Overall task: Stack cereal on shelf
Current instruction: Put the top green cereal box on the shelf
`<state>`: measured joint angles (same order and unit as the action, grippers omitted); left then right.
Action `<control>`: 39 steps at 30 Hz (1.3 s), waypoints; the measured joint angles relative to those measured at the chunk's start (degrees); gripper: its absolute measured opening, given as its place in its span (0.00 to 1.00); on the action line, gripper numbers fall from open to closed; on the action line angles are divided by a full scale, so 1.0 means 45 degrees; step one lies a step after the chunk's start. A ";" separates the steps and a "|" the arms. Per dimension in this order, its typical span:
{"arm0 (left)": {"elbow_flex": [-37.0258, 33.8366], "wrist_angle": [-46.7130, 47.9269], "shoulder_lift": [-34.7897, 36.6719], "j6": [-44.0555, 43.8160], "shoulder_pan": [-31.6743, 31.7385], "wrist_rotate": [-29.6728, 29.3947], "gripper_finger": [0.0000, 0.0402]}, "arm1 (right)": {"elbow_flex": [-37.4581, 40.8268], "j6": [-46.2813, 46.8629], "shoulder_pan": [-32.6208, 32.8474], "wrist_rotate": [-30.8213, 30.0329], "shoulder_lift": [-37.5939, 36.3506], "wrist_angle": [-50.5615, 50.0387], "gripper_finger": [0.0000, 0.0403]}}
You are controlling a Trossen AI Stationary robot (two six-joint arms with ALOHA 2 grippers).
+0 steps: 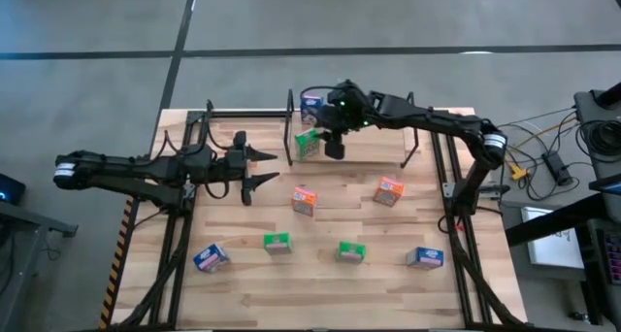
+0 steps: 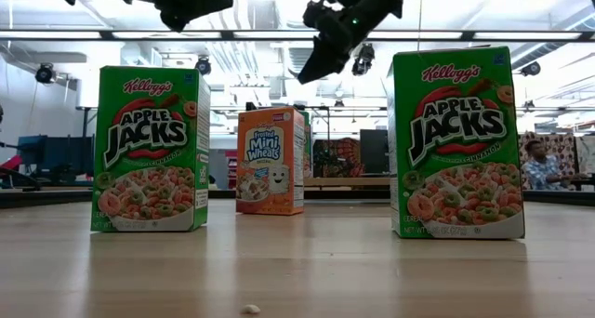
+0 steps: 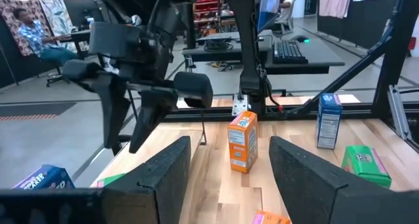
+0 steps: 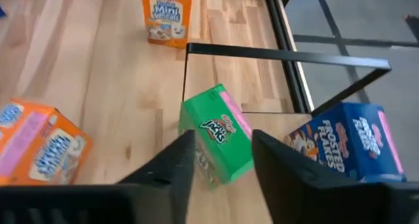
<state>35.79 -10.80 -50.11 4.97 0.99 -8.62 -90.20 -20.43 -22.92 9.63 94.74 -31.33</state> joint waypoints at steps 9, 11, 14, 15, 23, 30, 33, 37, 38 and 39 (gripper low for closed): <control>0.0001 0.0026 -0.0010 0.0010 0.0000 0.0000 0.48 | -0.0109 -0.1128 -0.0024 -0.0009 0.0611 0.0194 0.60; 0.0001 0.0023 -0.0016 0.0010 0.0000 0.0000 0.48 | -0.0109 -0.1135 -0.0037 -0.0017 0.0822 0.0537 0.64; 0.0006 0.0013 -0.0029 0.0010 0.0000 0.0005 0.48 | -0.0109 -0.1198 -0.0104 -0.0039 0.1160 0.1005 0.67; 0.0006 0.0013 -0.0029 0.0010 -0.0004 0.0004 0.48 | -0.0109 -0.1251 -0.0146 -0.0040 0.1259 0.1107 0.68; 0.0007 0.0028 -0.0039 0.0010 -0.0005 0.0005 0.48 | -0.0172 -0.1059 -0.0545 0.1023 0.1680 0.0950 0.71; 0.0011 0.0028 -0.0039 0.0010 -0.0005 0.0010 0.48 | -0.0172 -0.1136 -0.0784 0.1247 0.1875 0.1000 0.70; 0.0011 0.0028 -0.0039 0.0010 -0.0005 0.0015 0.48 | -0.0172 -0.1138 -0.0817 0.1299 0.2035 0.1007 0.69; 0.0011 0.0028 -0.0039 0.0010 -0.0005 0.0015 0.48 | -0.0172 -0.1144 -0.0802 0.1316 0.2303 0.0998 0.65; 0.0011 0.0028 -0.0039 0.0010 -0.0005 0.0015 0.48 | -0.0172 -0.1140 -0.0801 0.1317 0.2336 0.0980 0.64; 0.0011 0.0028 -0.0039 -0.0002 -0.0005 0.0015 0.48 | -0.0172 -0.1140 -0.0801 0.1324 0.2374 0.0992 0.63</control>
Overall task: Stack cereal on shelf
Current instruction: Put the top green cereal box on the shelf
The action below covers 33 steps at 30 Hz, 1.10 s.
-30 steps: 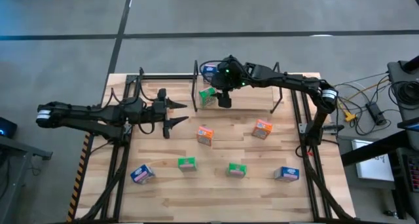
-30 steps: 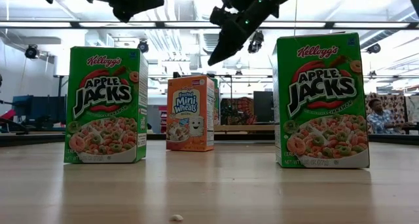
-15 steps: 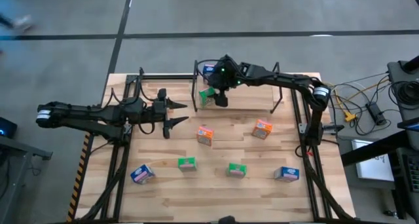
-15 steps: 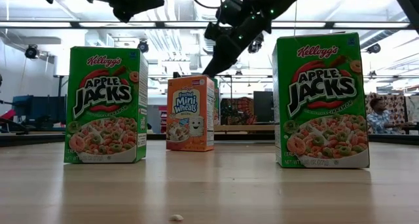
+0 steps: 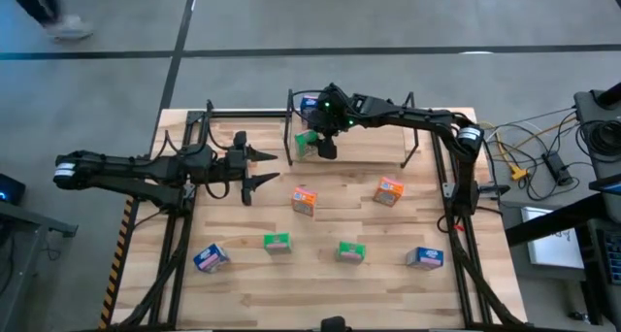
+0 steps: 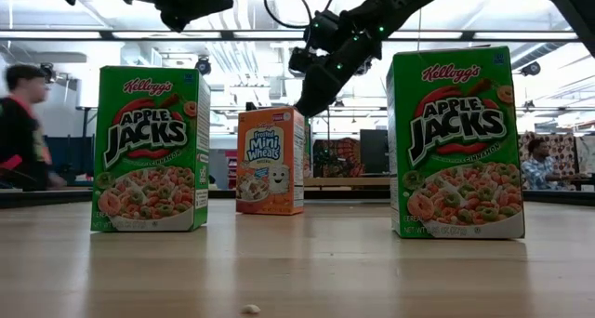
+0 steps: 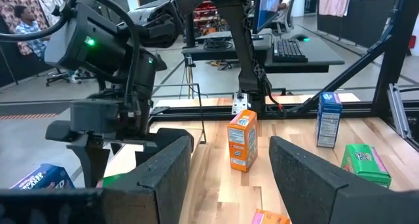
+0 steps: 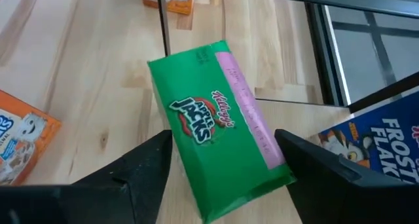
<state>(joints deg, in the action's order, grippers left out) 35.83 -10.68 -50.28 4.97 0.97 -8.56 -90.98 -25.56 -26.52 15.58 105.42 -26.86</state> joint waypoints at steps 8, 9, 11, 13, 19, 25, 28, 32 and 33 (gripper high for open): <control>0.0000 0.0005 -0.0015 -0.0051 0.0000 0.0005 0.48 | 0.0000 0.0209 -0.0005 0.0002 -0.0105 -0.0027 0.51; 0.0000 0.0005 -0.0015 -0.0056 0.0000 0.0005 0.48 | 0.0000 0.0209 -0.0005 0.0002 -0.0161 -0.0022 0.50; 0.0000 0.0002 -0.0015 -0.0097 0.0000 0.0005 0.48 | -0.0006 0.0261 0.0000 0.0002 -0.0251 -0.0032 0.48; 0.0000 0.0005 -0.0015 -0.0208 0.0002 0.0010 0.48 | -0.0086 0.0428 0.0000 0.0005 -0.0261 -0.0136 0.47; 0.0004 0.0001 -0.0019 -0.0232 0.0005 0.0019 0.48 | -0.0170 0.0481 0.0000 0.0004 -0.0315 -0.0397 0.43; 0.0005 0.0010 -0.0024 -0.0231 0.0005 0.0024 0.48 | -0.0170 0.0513 0.0000 0.0002 -0.0321 -0.0421 0.39; 0.0005 0.0015 -0.0024 -0.0232 0.0005 0.0024 0.48 | -0.0170 0.0544 0.0000 0.0002 -0.0387 -0.0594 0.38; 0.0005 0.0025 -0.0024 -0.0234 -0.0010 0.0029 0.48 | -0.0170 0.0550 -0.0005 -0.0001 -0.0607 -0.1013 0.38; 0.0005 0.0028 -0.0024 -0.0232 -0.0010 0.0029 0.48 | -0.0170 0.0547 -0.0005 -0.0002 -0.0685 -0.1183 0.38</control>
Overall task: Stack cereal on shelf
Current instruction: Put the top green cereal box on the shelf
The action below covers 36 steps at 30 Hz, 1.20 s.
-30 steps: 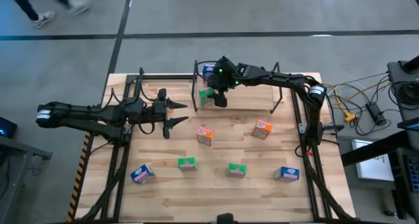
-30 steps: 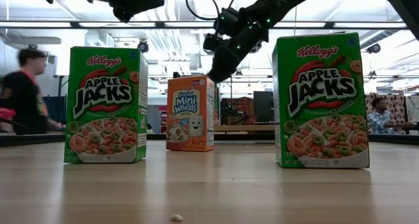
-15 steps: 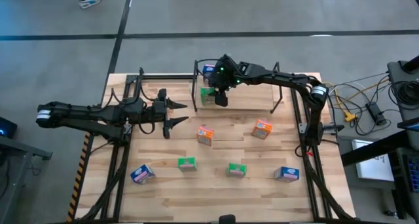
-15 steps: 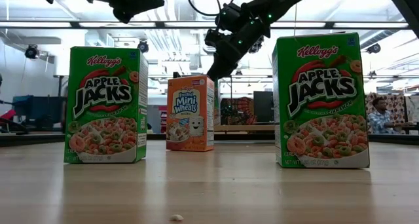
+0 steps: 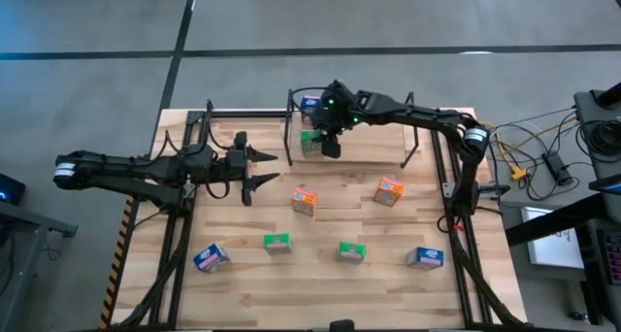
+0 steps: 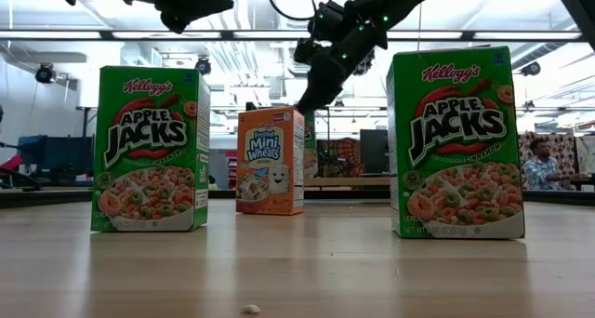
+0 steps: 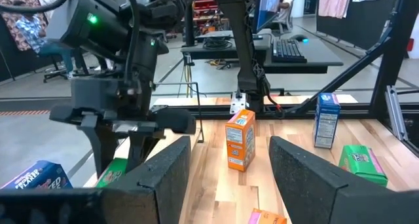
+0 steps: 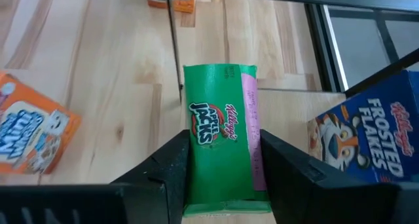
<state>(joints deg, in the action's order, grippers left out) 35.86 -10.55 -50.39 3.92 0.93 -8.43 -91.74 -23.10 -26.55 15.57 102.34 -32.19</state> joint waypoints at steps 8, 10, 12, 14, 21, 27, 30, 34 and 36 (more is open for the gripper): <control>0.0000 0.0060 0.0000 -0.0099 0.0000 0.0005 0.48 | 0.0000 -0.0341 -0.0503 -0.0055 -0.1081 -0.1995 0.37; 0.0000 0.0069 0.0000 -0.0111 0.0000 0.0008 0.48 | 0.0002 -0.0439 -0.0854 -0.0087 -0.1355 -0.2240 0.37; 0.0000 0.0098 0.0000 -0.0111 0.0000 0.0008 0.48 | 0.0049 -0.0639 -0.1258 -0.0087 -0.1540 -0.2281 0.37; 0.0000 0.0098 0.0000 -0.0111 0.0000 0.0010 0.48 | 0.0057 -0.0971 -0.1739 -0.0050 -0.1587 -0.2315 0.37; 0.0000 0.0093 0.0000 -0.0111 0.0000 0.0010 0.48 | 0.0450 -0.1887 -0.3532 0.1048 -0.1466 -0.2000 0.37; 0.0000 0.0093 0.0000 -0.0111 0.0000 0.0006 0.48 | 0.1247 -0.1954 -0.4620 0.1976 -0.1451 -0.0647 0.36; 0.0000 0.0088 0.0000 -0.0111 0.0000 0.0010 0.48 | 0.1634 -0.2008 -0.4835 0.1972 -0.1451 -0.0102 0.37; 0.0000 0.0088 0.0000 -0.0106 0.0000 0.0006 0.48 | 0.1934 -0.2394 -0.4920 0.1970 -0.1451 -0.0005 0.36; 0.0000 0.0088 0.0000 -0.0106 0.0000 0.0010 0.48 | 0.1953 -0.2502 -0.4920 0.1935 -0.1441 0.0008 0.36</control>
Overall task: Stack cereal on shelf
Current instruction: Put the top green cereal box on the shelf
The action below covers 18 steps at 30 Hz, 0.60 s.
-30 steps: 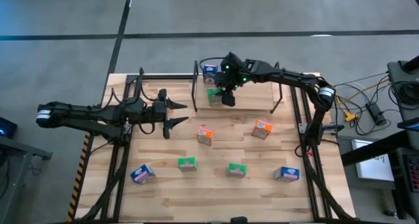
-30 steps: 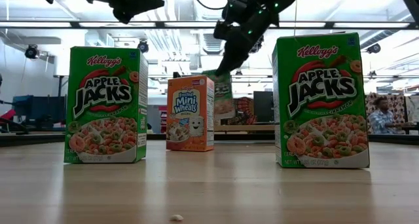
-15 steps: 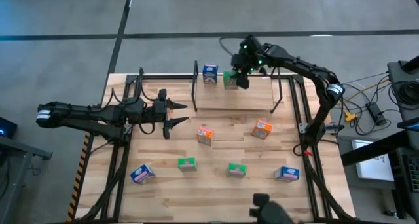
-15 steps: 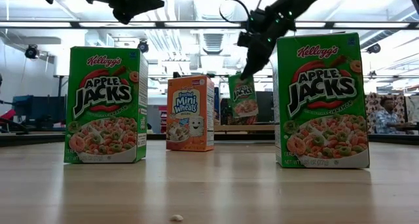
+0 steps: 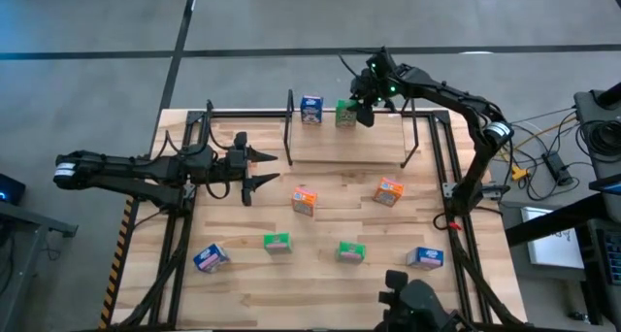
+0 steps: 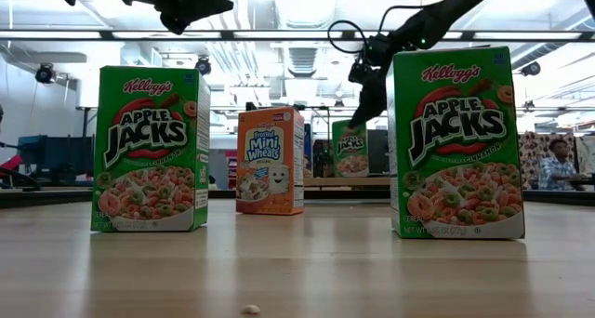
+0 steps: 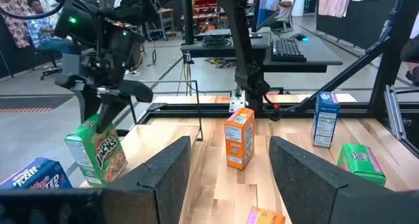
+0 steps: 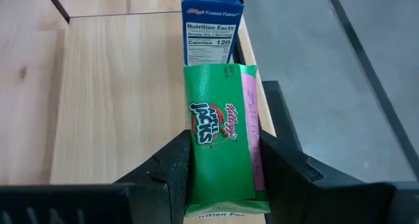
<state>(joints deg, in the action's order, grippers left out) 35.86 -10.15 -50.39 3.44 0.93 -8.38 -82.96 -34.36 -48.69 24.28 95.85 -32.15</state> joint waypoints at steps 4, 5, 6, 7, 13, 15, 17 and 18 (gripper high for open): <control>0.0000 -0.0005 0.0000 0.0000 0.0000 0.0000 0.48 | 0.0000 -0.0124 -0.0024 -0.0065 0.0000 0.0072 0.37; 0.0000 -0.0005 0.0000 0.0000 0.0000 0.0000 0.48 | 0.0000 -0.0187 -0.0024 -0.0069 0.0000 0.0073 0.37; 0.0000 -0.0009 0.0000 0.0000 0.0000 0.0000 0.48 | 0.0000 -0.0251 -0.0024 -0.0069 0.0000 0.0074 0.38; 0.0000 -0.0013 0.0000 0.0000 0.0000 0.0000 0.48 | 0.0000 -0.0270 -0.0024 -0.0069 0.0000 0.0074 0.39; 0.0000 -0.0019 0.0000 -0.0005 0.0000 0.0000 0.48 | 0.0005 -0.0266 -0.0024 -0.0314 0.0000 0.0074 0.42; 0.0000 -0.0020 0.0000 -0.0005 0.0000 -0.0005 0.48 | 0.0005 -0.0211 -0.0024 -0.0748 0.0000 0.0074 0.43; 0.0000 -0.0019 0.0000 -0.0005 0.0000 0.0000 0.48 | 0.0005 -0.0177 -0.0024 -0.0871 0.0000 0.0074 0.44; 0.0000 -0.0019 0.0000 -0.0005 0.0000 0.0000 0.48 | 0.0005 -0.0163 -0.0024 -0.0871 0.0000 0.0070 0.44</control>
<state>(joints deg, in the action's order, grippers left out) 35.86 -10.24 -50.39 3.42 0.93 -8.38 -82.94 -35.10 -48.80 20.36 95.85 -31.83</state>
